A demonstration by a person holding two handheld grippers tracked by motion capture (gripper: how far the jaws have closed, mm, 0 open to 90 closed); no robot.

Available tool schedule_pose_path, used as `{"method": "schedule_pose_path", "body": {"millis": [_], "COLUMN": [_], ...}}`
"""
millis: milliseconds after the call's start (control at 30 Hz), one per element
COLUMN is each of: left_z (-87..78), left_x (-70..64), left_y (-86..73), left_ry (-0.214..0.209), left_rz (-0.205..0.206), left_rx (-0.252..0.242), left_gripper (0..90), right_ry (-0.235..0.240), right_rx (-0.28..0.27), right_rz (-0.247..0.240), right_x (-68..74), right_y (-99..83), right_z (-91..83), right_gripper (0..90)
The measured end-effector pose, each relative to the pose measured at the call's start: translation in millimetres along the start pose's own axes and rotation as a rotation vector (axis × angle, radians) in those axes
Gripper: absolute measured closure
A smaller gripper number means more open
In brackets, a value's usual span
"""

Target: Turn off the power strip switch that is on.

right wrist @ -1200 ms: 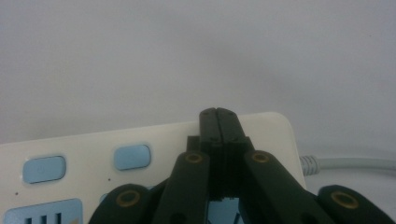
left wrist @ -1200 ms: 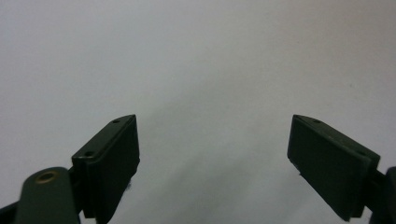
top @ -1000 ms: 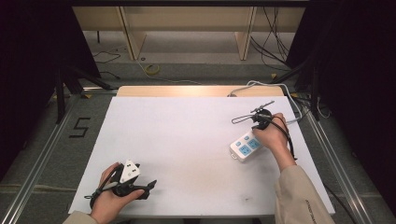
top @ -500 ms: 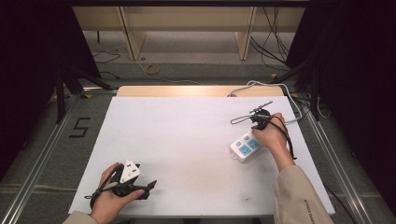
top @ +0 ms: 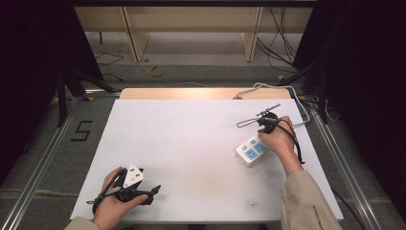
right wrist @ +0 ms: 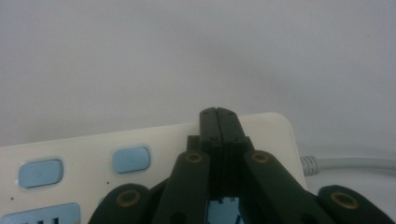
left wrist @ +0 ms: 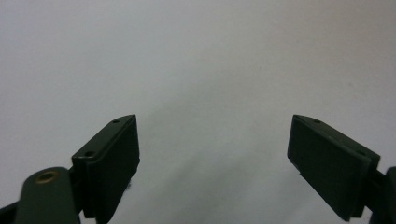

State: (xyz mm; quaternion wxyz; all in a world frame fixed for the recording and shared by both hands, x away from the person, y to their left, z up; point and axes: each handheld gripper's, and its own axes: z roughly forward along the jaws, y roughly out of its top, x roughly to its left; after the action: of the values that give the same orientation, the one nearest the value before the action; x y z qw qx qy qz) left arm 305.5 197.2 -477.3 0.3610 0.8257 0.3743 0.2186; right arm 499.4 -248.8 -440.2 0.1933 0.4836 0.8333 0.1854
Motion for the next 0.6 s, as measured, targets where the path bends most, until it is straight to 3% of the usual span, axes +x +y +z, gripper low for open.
{"method": "schedule_pose_path", "body": {"millis": [600], "left_z": [-0.2], "left_x": [0.3], "left_y": [0.1], "left_ry": [-0.001], "left_rz": [0.0], "left_rx": [-0.001], "left_gripper": [16.4], "right_ry": [0.008], "right_rx": [-0.014], "right_rz": [0.02], "right_x": [-1.0], "right_y": [-1.9], "right_z": [-0.5], "right_gripper": [90.0]}}
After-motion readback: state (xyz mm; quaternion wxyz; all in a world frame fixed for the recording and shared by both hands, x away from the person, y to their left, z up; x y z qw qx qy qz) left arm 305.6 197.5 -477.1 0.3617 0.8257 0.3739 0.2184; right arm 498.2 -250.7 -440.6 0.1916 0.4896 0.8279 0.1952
